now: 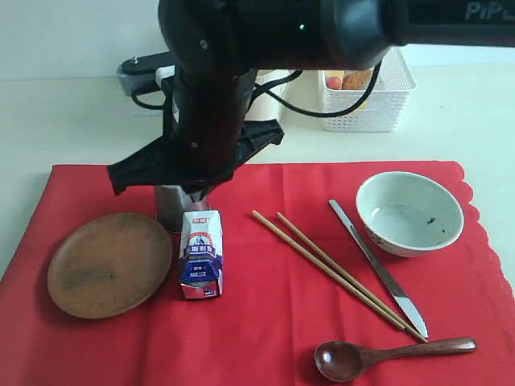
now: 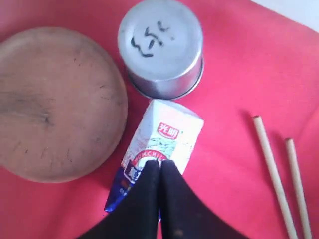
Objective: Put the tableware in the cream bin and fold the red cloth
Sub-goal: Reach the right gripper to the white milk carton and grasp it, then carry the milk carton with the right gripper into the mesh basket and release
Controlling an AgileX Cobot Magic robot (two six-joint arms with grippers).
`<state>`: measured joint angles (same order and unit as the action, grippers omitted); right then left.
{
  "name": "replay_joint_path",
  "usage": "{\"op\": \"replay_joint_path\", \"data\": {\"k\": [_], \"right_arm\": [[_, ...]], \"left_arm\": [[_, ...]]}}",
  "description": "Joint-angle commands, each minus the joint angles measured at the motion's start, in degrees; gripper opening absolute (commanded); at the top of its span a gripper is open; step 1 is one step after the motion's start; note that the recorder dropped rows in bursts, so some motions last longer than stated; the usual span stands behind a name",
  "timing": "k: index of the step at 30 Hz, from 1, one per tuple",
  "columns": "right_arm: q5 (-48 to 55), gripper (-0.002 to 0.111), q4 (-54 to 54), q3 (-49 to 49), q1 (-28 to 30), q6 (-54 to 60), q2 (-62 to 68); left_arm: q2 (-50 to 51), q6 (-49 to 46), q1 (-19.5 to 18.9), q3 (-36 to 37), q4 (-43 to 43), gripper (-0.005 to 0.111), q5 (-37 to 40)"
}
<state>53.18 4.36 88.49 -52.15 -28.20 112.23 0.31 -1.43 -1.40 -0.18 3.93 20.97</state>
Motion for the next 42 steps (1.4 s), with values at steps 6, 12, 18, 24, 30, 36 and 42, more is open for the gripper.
{"op": "replay_joint_path", "data": {"k": [6, 12, 18, 24, 30, 36, 42], "right_arm": [[5.7, 0.039, 3.3, -0.2, -1.8, -5.9, 9.1], [5.2, 0.06, 3.8, -0.1, -1.8, -4.6, 6.2], [-1.4, 0.072, 3.1, -0.1, -1.8, -7.0, 6.1], [-3.6, 0.074, 8.1, -0.1, -1.8, -14.6, 10.7], [-3.8, 0.074, 12.1, -0.1, -1.8, -18.4, 13.2], [-3.9, 0.056, 12.3, -0.1, -1.8, -18.4, 13.7], [-1.2, 0.016, 12.4, -0.1, -1.8, -18.4, 13.6]], "left_arm": [[-0.3, 0.1, 0.4, 0.2, 0.0, 0.001, -0.7], [-0.3, 0.1, 0.4, 0.2, 0.0, 0.001, -0.7], [-0.3, 0.1, 0.4, 0.2, 0.0, 0.001, -0.7], [-0.3, 0.1, 0.4, 0.2, 0.0, 0.001, -0.7], [-0.3, 0.1, 0.4, 0.2, 0.0, 0.001, -0.7], [-0.3, 0.1, 0.4, 0.2, 0.0, 0.001, -0.7], [-0.3, 0.1, 0.4, 0.2, 0.0, 0.001, -0.7]]}}
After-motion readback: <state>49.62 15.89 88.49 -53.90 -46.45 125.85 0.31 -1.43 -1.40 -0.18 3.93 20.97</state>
